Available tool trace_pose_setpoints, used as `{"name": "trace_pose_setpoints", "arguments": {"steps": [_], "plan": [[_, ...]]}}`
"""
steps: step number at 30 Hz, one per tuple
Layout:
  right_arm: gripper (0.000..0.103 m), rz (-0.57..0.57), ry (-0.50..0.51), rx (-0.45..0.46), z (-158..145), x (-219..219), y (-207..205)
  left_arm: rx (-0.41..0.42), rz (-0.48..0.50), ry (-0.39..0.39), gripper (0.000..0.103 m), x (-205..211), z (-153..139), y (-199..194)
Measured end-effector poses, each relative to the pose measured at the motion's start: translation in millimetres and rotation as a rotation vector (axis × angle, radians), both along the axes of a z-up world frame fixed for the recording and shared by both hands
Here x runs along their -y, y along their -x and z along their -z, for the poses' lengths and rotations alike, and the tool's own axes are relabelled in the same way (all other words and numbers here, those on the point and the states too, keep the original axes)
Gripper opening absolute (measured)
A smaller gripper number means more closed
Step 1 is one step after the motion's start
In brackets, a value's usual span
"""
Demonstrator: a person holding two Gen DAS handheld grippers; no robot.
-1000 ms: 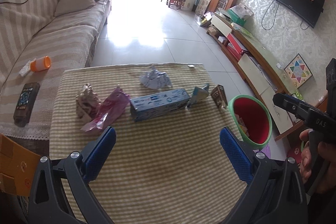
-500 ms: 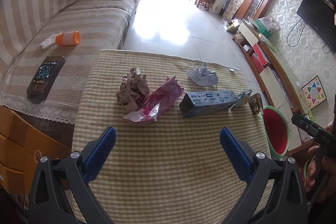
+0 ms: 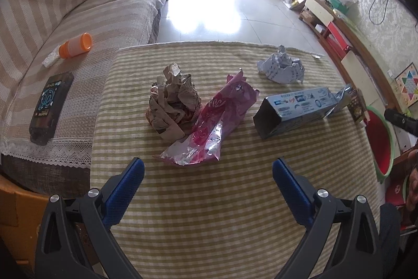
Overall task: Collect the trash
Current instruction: 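Move both open tools back over the table toward the remaining trash, then grasp the brown packet with the right tool while the left tool grasps the pink plastic bag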
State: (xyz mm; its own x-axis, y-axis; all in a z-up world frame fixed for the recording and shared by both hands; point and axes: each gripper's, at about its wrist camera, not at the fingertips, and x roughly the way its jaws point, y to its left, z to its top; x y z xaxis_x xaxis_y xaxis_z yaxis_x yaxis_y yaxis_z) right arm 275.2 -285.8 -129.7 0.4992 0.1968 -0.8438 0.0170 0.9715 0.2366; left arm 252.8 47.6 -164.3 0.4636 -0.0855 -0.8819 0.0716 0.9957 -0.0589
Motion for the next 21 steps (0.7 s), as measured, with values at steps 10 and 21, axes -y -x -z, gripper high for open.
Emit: {"name": "trace_pose_setpoints", "arguments": {"steps": [10, 21], "plan": [[0.098, 0.063, 0.055, -0.067, 38.0, 17.0, -40.4, -0.027, 0.086, -0.187, 0.081, 25.3, 27.2, -15.7], [0.068, 0.046, 0.102, -0.156, 75.0, 21.5, -57.1, -0.056, 0.084, -0.195, 0.054, 25.0, 39.2, -26.9]]}}
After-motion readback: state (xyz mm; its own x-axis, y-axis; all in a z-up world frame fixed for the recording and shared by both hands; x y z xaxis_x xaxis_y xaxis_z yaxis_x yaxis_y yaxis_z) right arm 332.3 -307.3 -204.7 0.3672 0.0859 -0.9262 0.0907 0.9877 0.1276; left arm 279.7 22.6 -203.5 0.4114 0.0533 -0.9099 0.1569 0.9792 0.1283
